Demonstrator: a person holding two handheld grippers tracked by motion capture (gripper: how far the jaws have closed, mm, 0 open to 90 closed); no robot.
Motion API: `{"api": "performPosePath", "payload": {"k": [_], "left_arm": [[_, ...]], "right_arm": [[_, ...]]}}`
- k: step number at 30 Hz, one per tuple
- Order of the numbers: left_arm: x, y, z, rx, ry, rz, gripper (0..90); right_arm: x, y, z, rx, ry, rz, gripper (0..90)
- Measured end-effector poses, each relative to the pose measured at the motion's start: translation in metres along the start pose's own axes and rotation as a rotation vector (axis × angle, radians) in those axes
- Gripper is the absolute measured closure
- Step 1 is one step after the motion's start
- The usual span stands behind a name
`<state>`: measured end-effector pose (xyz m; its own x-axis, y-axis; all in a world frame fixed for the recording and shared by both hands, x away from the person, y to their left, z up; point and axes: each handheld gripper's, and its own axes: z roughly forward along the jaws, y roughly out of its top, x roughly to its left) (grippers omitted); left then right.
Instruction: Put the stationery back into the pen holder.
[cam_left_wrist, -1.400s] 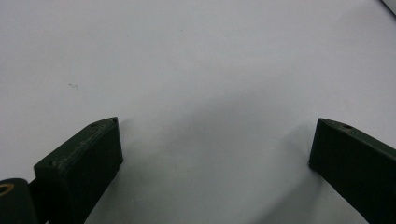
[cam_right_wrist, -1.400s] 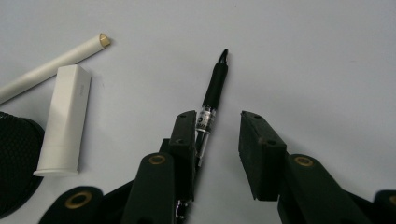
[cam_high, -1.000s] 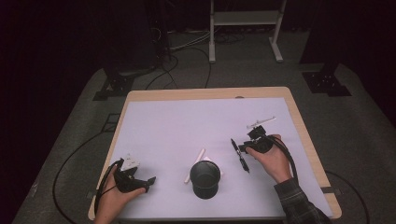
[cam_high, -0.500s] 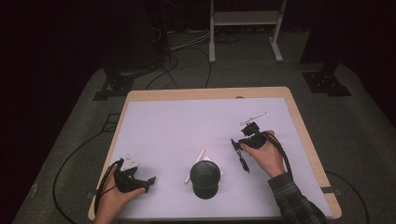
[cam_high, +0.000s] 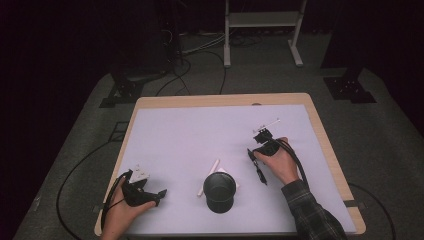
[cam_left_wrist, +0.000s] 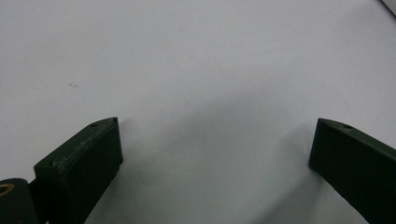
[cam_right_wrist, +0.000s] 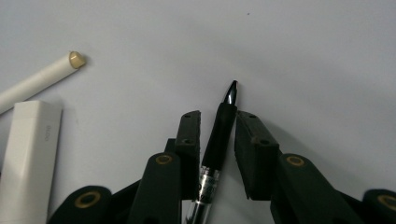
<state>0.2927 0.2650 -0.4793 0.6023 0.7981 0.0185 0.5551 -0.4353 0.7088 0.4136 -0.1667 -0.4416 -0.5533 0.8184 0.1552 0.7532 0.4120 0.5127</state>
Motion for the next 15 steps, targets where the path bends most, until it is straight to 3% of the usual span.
{"api": "performPosePath", "payload": {"k": [15], "left_arm": [[0.0,0.0,0.0,0.001,0.0,0.003,1.4]], "right_arm": [[0.0,0.01,0.012,0.055,-0.028,-0.023,70.5]]}}
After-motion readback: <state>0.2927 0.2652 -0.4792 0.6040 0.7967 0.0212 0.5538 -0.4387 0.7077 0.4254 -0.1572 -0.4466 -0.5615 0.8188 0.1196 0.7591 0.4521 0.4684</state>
